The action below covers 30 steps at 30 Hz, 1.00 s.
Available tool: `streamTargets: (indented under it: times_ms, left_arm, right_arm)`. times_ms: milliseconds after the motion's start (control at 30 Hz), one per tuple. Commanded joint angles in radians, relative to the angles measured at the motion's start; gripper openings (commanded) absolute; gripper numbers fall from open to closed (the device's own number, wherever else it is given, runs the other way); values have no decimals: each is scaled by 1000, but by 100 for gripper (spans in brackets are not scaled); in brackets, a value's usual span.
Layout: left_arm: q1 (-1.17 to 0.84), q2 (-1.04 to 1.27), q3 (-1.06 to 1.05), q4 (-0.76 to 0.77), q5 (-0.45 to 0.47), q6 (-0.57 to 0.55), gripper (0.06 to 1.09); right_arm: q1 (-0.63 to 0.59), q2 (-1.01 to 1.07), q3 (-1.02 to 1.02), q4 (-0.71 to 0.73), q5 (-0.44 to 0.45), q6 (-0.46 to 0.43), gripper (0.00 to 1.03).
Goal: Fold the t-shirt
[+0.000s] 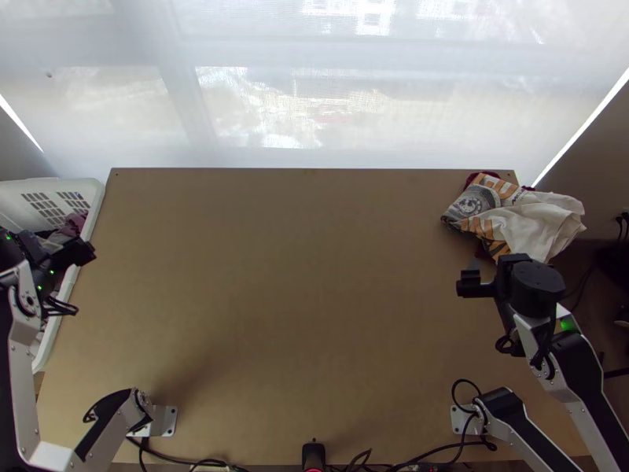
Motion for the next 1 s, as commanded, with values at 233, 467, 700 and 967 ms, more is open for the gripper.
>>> streamTargets:
  times_ms: [233,467,700,967]
  left_arm:
    - [236,733,656,-257,-9,77,104]
    - [282,983,808,-120,-118,108,104]
    - [376,1195,827,41,-190,117,104]
    - [385,1344,824,120,-192,116,104]
  right_arm:
    - [-18,96,290,-242,-20,66,98]
    - [3,150,367,-308,-91,-2,98]
    - [5,159,361,-339,-91,-29,98]
    - [3,150,300,-363,-89,-74,98]
